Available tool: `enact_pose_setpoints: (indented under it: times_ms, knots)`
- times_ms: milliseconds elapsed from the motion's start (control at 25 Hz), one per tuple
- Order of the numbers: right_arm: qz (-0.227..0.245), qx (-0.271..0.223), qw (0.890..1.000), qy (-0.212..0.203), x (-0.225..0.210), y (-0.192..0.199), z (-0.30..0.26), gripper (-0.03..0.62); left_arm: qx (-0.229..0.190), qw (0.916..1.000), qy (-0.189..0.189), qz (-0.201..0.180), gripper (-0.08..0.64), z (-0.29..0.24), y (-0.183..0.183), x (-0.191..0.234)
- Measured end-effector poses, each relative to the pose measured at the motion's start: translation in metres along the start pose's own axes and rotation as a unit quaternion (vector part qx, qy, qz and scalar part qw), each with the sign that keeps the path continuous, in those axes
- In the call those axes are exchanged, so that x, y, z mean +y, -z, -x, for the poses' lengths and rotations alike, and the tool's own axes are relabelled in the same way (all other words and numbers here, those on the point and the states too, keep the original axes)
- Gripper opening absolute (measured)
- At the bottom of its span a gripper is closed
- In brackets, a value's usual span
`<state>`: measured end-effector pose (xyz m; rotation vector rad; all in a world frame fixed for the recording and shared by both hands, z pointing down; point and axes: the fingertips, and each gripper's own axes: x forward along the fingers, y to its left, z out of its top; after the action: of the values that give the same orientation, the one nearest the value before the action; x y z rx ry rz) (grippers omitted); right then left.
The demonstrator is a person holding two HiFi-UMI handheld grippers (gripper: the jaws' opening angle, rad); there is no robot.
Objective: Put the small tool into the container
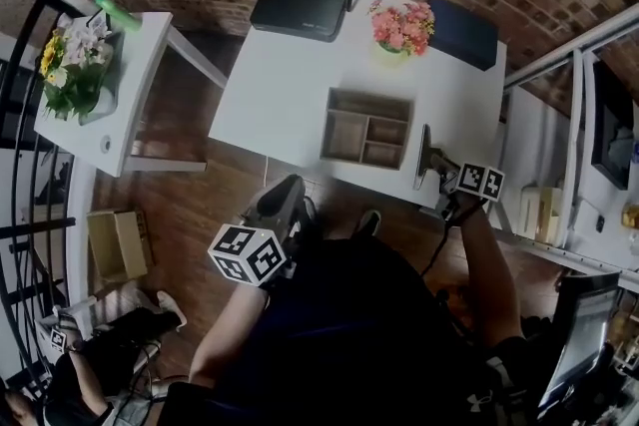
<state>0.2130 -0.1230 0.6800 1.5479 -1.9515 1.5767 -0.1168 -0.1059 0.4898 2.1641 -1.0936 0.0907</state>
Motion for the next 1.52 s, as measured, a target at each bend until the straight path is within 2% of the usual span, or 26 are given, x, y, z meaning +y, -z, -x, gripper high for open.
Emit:
enact_pose_setpoints:
  times_ms: [240,440,680,920,1080,1240,1520]
  knots:
    - [0.011,-0.019,1.0,0.0,0.015,-0.006,0.011,0.021,0.002,1.0,0.009,0.001,0.031,-0.001,-0.002,0.003]
    - [0.043,-0.071,0.997,-0.009,0.045,-0.03,0.034,0.02,0.006,0.9997,0.021,-0.003,0.031,-0.005,-0.004,0.003]
    - [0.112,-0.147,0.982,-0.037,0.113,-0.067,0.071,0.02,0.011,0.9994,0.032,-0.008,0.029,-0.009,-0.006,0.003]
    - [0.171,-0.182,0.965,-0.074,0.175,-0.082,0.078,0.018,0.011,0.9995,0.03,-0.007,0.029,-0.005,-0.006,0.006]
    - [0.241,-0.202,0.946,-0.081,0.205,-0.088,0.07,0.018,0.006,0.9997,0.022,-0.005,0.029,0.001,-0.006,0.011]
    - [0.321,-0.215,0.919,-0.083,0.224,-0.086,0.055,0.017,0.0,1.0,0.01,0.0,0.028,0.009,-0.007,0.019]
    - [0.436,-0.208,0.871,-0.082,0.231,-0.066,0.025,0.017,-0.007,0.9999,-0.008,0.007,0.027,0.018,-0.007,0.027]
